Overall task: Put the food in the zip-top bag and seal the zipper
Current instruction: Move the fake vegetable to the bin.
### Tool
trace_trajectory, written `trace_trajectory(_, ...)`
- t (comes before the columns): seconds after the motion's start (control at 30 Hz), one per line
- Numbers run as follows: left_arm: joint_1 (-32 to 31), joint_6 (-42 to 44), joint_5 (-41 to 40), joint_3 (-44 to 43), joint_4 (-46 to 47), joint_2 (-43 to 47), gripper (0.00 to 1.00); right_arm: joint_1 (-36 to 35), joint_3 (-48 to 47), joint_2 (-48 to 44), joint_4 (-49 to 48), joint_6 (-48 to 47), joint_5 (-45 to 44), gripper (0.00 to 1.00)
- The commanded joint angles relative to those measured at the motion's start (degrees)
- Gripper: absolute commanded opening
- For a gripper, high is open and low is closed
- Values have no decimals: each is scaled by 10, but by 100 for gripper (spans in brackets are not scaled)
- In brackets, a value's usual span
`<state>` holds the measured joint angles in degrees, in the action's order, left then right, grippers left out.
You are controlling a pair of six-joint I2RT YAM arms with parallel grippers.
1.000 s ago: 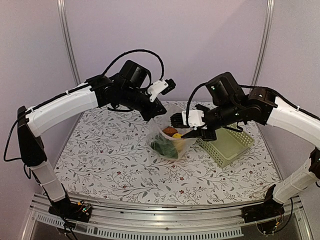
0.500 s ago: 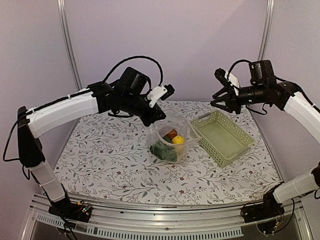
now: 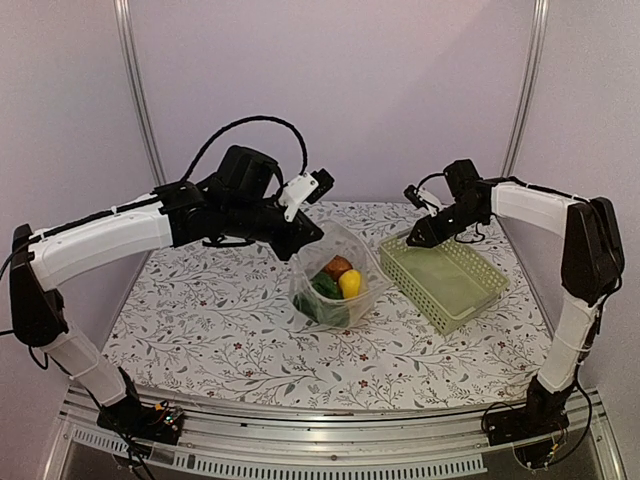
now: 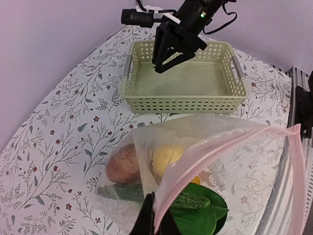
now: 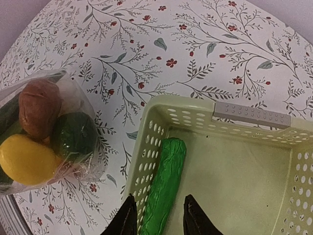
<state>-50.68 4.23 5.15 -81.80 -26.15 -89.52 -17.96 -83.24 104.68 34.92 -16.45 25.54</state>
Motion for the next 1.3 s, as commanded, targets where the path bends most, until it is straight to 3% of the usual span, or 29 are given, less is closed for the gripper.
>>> trace_trajectory(0.0, -7, -19, -19, 4, 20, -10, 0, 6, -61, 67, -6, 39, -37, 32)
trace_trajectory(0.27, -8, -16, -39, 8, 21, 2, 0, 7, -128, 178, 11, 50, -27, 33)
trace_trajectory(0.6, -5, -12, -50, 8, 18, 2, 0, -4, -107, 191, 24, 27, 4, 52)
trace_trajectory(1.0, -2, -10, -50, 6, 14, 0, 0, -11, -83, 199, 15, 40, -88, 51)
trace_trajectory(1.27, -1, -10, -50, 5, 12, 1, 0, 10, -90, 177, 9, 62, -150, 42)
